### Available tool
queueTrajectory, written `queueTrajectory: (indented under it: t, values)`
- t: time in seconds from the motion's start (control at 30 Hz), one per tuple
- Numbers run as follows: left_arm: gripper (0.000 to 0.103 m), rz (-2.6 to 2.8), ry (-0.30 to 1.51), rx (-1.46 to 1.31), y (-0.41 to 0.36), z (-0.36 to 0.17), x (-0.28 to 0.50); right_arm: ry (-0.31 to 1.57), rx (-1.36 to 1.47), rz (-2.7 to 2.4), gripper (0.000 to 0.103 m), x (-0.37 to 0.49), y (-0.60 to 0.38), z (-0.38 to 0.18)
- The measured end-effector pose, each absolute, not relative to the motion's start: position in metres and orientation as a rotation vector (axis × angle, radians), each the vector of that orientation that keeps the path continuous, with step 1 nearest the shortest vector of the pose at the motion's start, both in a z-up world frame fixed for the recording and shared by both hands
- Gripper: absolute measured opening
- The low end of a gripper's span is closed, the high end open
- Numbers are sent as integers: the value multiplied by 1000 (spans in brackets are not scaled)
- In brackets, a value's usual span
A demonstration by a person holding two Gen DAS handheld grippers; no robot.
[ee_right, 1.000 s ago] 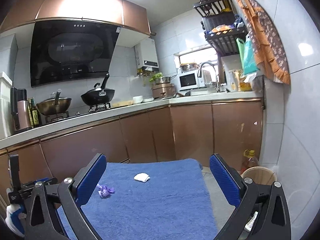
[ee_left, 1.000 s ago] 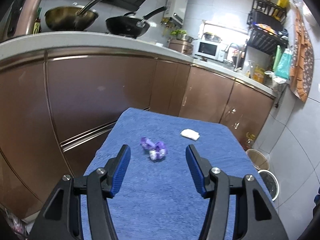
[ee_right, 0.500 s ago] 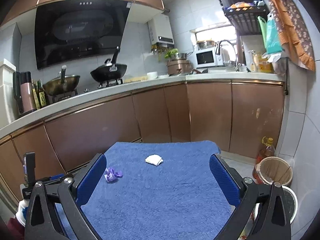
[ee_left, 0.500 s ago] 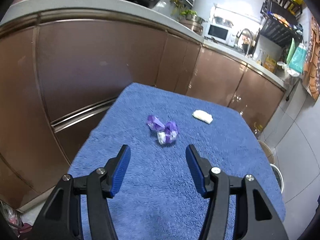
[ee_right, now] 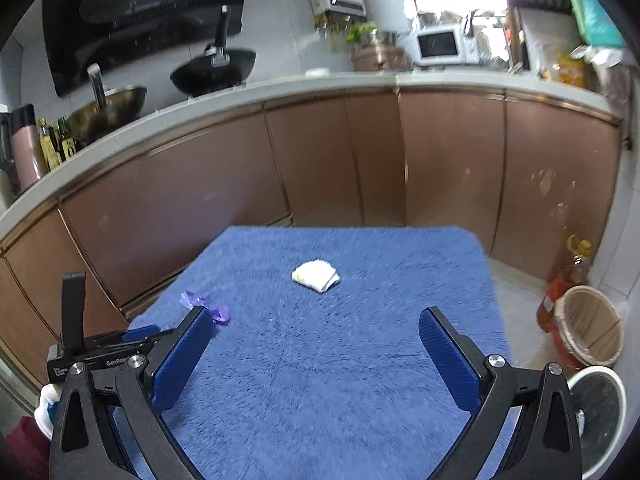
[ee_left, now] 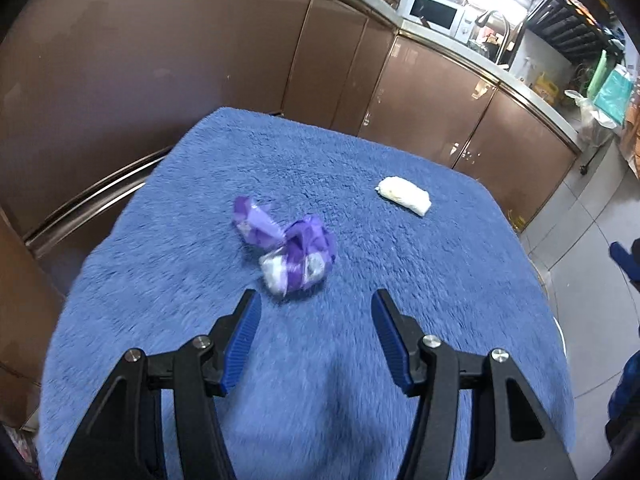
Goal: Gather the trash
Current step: 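Grasp the purple wrapper with the left tool while the right tool grasps the white tissue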
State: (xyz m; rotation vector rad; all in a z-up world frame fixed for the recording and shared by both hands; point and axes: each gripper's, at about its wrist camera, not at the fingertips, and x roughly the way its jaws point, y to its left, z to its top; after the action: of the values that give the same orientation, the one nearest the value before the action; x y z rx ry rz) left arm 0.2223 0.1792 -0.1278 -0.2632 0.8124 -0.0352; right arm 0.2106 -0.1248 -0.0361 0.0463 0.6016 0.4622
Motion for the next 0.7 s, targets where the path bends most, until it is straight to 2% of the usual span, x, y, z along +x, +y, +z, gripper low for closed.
queueTrajectory:
  t: [0.47, 0.5, 0.57, 0.67, 0.7]
  values:
    - [55, -2, 847, -363, 194, -170, 283, 807, -67, 582, 102, 357, -47, -103]
    - [55, -5, 841, -365, 194, -170, 284, 821, -70, 582, 99, 367, -43, -109]
    - [54, -14, 835, -372, 195, -170, 285, 854, -63, 585, 83, 385, -36, -121]
    - [54, -15, 824, -377, 197, -172, 285, 896, -47, 583, 72, 410, -30, -138]
    - [54, -14, 822, -373, 197, -172, 284, 903, -48, 579, 72, 415, -28, -141]
